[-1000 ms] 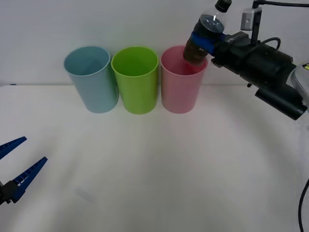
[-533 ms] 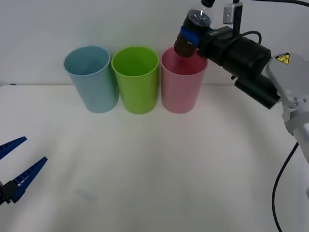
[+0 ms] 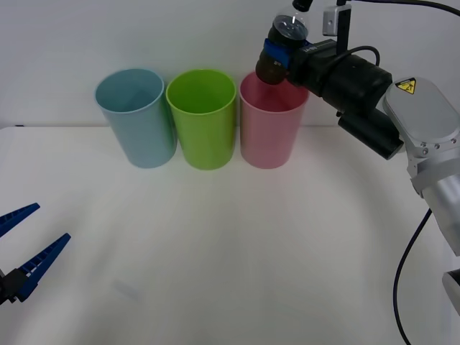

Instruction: Grasp the object on the table and drop it into the matching bin: aluminum can to the light blue bin, PET bottle to the pink bin.

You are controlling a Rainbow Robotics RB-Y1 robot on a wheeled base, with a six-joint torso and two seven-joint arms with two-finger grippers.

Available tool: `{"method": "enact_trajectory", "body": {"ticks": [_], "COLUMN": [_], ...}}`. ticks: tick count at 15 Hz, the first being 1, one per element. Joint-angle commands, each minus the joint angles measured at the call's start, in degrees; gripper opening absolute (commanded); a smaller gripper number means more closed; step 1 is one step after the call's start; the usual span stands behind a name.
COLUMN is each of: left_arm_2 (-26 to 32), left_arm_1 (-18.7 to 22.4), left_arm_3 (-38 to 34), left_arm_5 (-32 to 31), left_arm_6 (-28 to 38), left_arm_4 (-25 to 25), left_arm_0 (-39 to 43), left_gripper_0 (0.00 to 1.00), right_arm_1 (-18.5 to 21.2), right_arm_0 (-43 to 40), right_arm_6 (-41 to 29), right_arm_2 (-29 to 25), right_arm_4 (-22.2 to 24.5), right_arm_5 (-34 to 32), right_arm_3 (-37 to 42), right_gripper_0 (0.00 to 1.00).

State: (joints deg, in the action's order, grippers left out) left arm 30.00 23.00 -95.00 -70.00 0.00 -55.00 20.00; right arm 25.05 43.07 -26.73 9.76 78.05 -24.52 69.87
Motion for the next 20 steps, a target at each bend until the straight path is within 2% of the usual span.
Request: {"method": "enact_trajectory", "body": {"ticks": [1,2,3,4,5,12,20], "left_arm_2": [0.0,0.0,0.0,0.0,0.0,0.0,0.0], "left_arm_1": [0.0,0.0,0.0,0.0,0.0,0.0,0.0], "left_arm_3": [0.0,0.0,0.0,0.0,0.0,0.0,0.0], "left_arm_5": [0.0,0.0,0.0,0.0,0.0,0.0,0.0], "left_arm_6": [0.0,0.0,0.0,0.0,0.0,0.0,0.0], "left_arm_4": [0.0,0.0,0.0,0.0,0.0,0.0,0.0], "left_arm_0": [0.0,0.0,0.0,0.0,0.0,0.0,0.0], "left_gripper_0": [1.0,1.0,1.0,1.0,1.0,1.0,1.0], "right_arm_1": [0.0,0.0,0.0,0.0,0.0,0.35,6.41], "right_arm_0": [0.0,-0.09,-0.09,-0.09,0.0,-1.06,-13.1], "right_arm_6": [0.01,0.01,0.01,0.27,0.45,0.71,0.1], "right_arm_2": [-0.01,-0.01,-0.01,-0.01,-0.01,-0.01,-0.01], "right_arm_4": [0.0,0.0,0.0,0.0,0.0,-0.18,-3.26], "right_arm_5": [0.0,0.09,0.09,0.44,0.62,0.7,0.53], "right_arm_3": [0.0,0.0,0.0,0.0,0.0,0.88,16.7], "right_gripper_0": [0.1,0.14,0.24,0.67,1.0,1.0,1.0]}}
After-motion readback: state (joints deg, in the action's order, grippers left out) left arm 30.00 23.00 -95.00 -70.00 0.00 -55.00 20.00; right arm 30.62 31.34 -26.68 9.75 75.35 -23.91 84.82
